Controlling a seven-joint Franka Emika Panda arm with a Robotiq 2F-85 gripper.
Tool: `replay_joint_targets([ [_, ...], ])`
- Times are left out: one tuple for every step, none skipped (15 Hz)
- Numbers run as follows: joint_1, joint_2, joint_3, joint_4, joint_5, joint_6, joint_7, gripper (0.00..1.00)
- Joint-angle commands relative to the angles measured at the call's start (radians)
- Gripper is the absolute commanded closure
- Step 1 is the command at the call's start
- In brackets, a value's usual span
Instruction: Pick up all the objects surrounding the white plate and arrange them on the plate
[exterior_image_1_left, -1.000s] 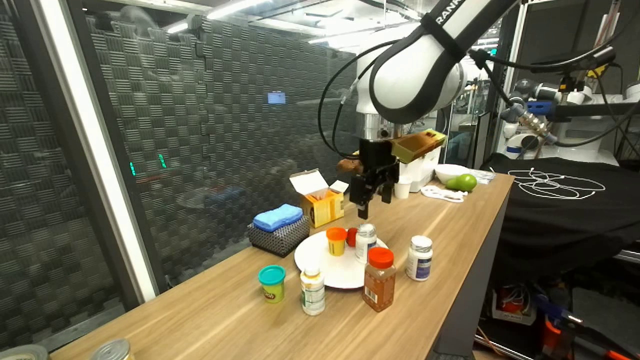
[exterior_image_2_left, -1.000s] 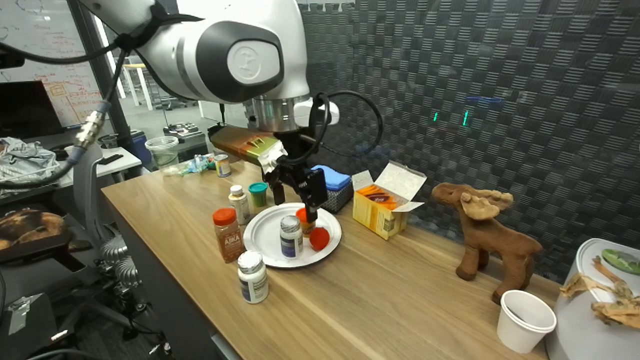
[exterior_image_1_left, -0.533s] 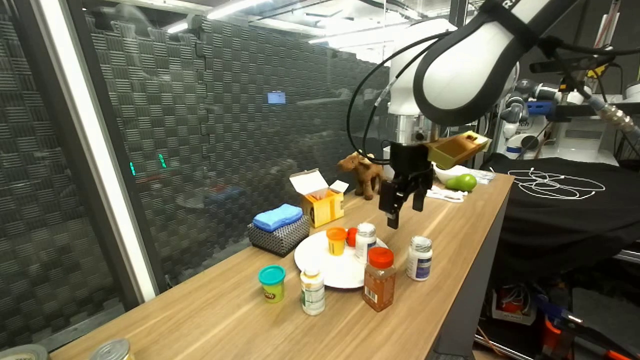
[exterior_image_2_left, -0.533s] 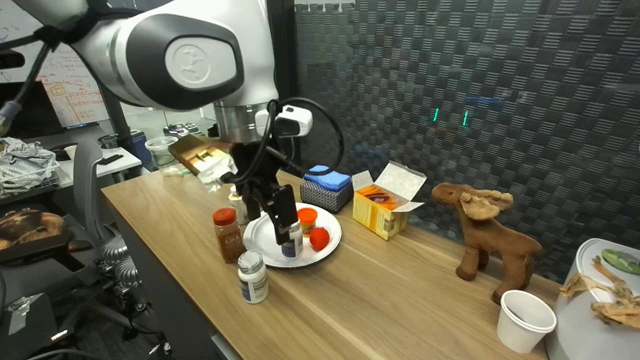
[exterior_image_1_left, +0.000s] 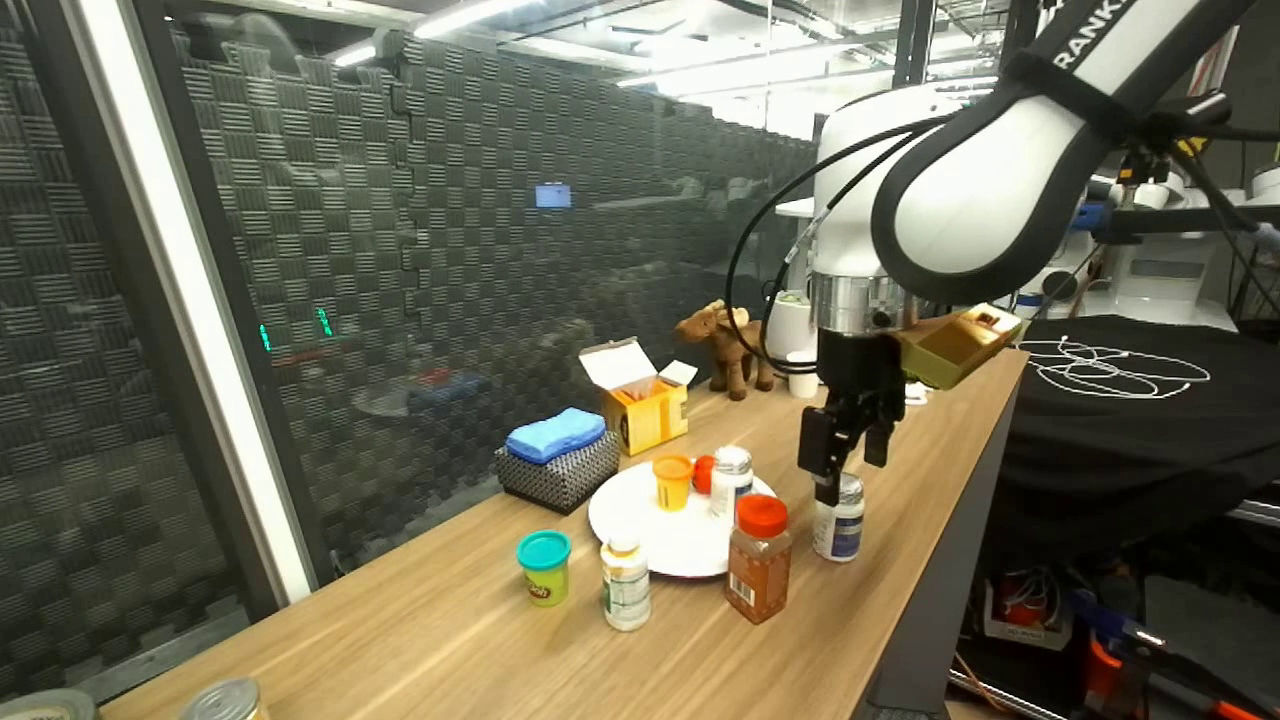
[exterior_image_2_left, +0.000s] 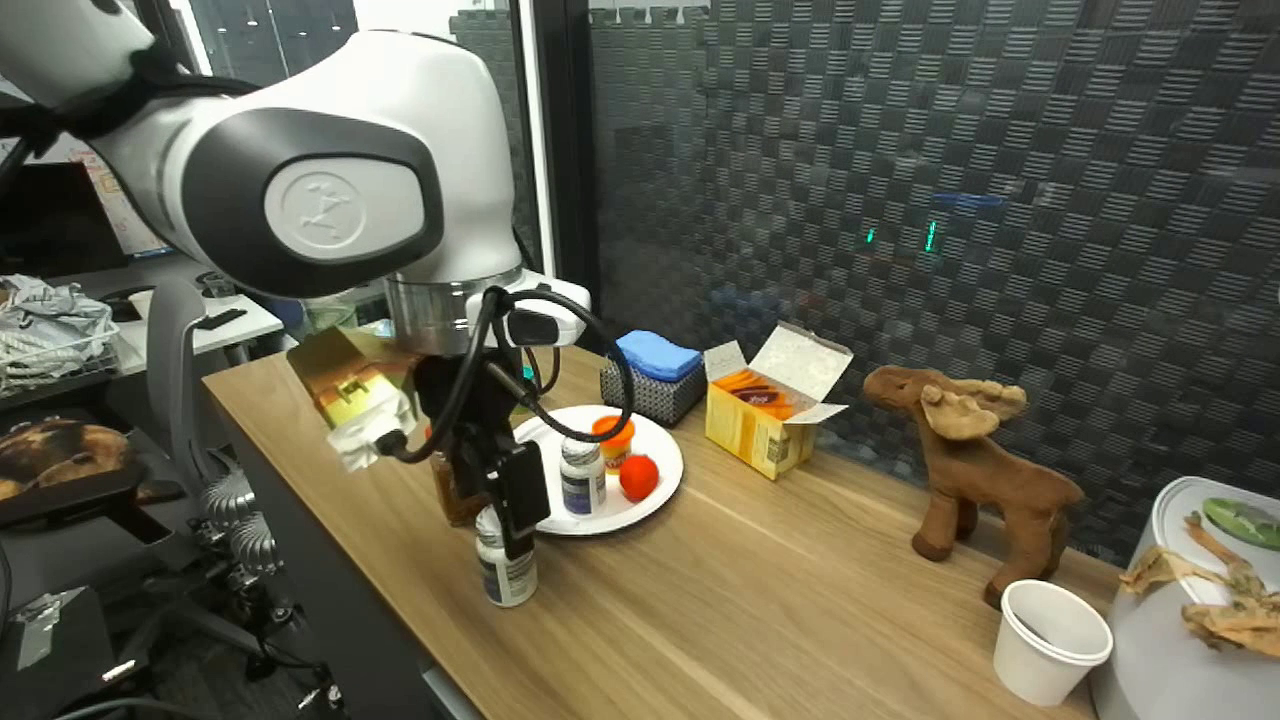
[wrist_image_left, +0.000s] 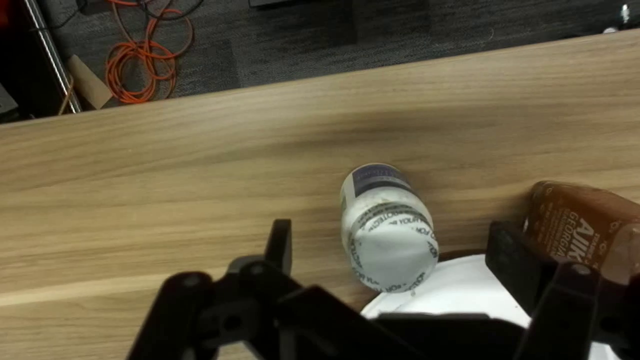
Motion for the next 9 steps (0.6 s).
replay_joint_targets([
  [-0.006,-0.025,0.002,-0.033,0.021,0.049,-0.024,0.00],
  [-0.006,-0.018,0.002,-0.031,0.023,0.058,-0.025,0.00],
  [-0.005,-0.015,0.004,-0.030,0.027,0.057,-0.025,0.13],
  [-0.004,-0.012,0.004,-0.030,0.022,0.057,-0.016,0.26],
  [-0.003,-0.013,0.004,-0.032,0.017,0.059,-0.011,0.34],
  [-0.002,-0.015,0.004,-0.035,0.015,0.060,-0.009,0.42],
  [-0.002,-0.014,0.003,-0.035,0.010,0.063,-0.004,0.51],
  [-0.002,-0.013,0.003,-0.035,0.012,0.064,-0.005,0.58],
  [-0.003,-0.012,0.003,-0.035,0.013,0.063,-0.004,0.67],
])
